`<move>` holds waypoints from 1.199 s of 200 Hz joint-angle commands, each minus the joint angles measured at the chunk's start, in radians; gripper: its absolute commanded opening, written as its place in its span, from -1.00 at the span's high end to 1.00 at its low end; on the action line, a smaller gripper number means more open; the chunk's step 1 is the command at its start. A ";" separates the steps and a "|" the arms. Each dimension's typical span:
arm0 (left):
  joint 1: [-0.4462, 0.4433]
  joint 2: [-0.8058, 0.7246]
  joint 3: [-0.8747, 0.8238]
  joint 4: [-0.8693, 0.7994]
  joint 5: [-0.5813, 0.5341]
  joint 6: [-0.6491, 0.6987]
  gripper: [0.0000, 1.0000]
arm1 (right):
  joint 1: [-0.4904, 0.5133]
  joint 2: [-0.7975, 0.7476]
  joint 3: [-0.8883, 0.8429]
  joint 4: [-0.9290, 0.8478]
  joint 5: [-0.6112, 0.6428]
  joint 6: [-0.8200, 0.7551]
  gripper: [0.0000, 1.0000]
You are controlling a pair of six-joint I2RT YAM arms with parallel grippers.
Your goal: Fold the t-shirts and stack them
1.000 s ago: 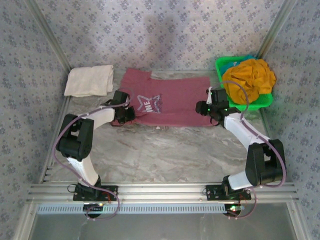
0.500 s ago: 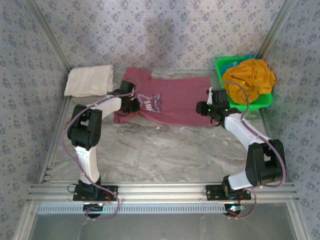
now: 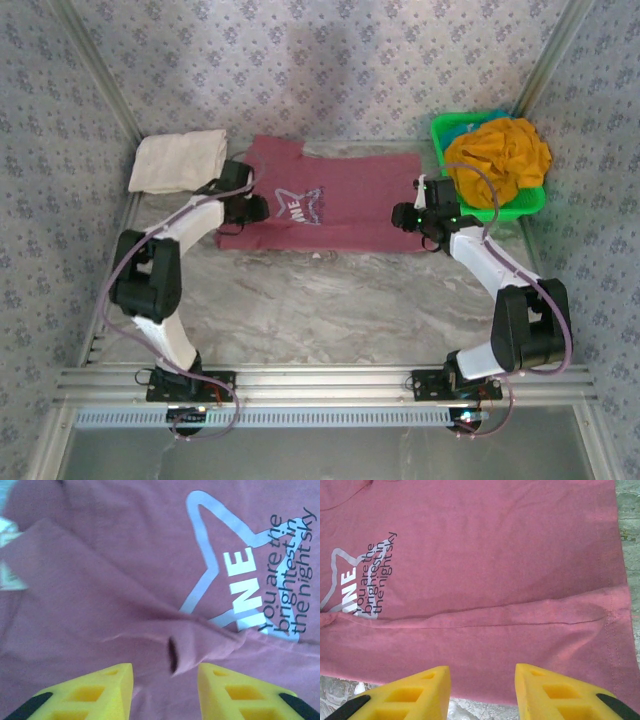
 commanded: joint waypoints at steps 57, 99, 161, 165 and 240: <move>0.011 0.007 -0.064 0.043 0.020 -0.020 0.11 | 0.001 0.035 0.017 0.010 -0.044 0.003 0.19; 0.003 0.099 0.007 0.081 0.058 -0.020 0.13 | 0.000 0.022 0.012 -0.001 -0.035 -0.004 0.19; -0.006 0.271 0.188 0.104 0.083 0.003 0.14 | -0.004 0.014 0.005 0.001 -0.033 -0.004 0.19; -0.006 0.288 0.208 0.104 0.086 0.007 0.14 | -0.003 0.014 0.004 0.001 -0.033 -0.003 0.19; -0.036 0.366 0.440 0.070 0.125 0.034 0.18 | -0.010 -0.017 0.006 -0.035 -0.026 -0.019 0.19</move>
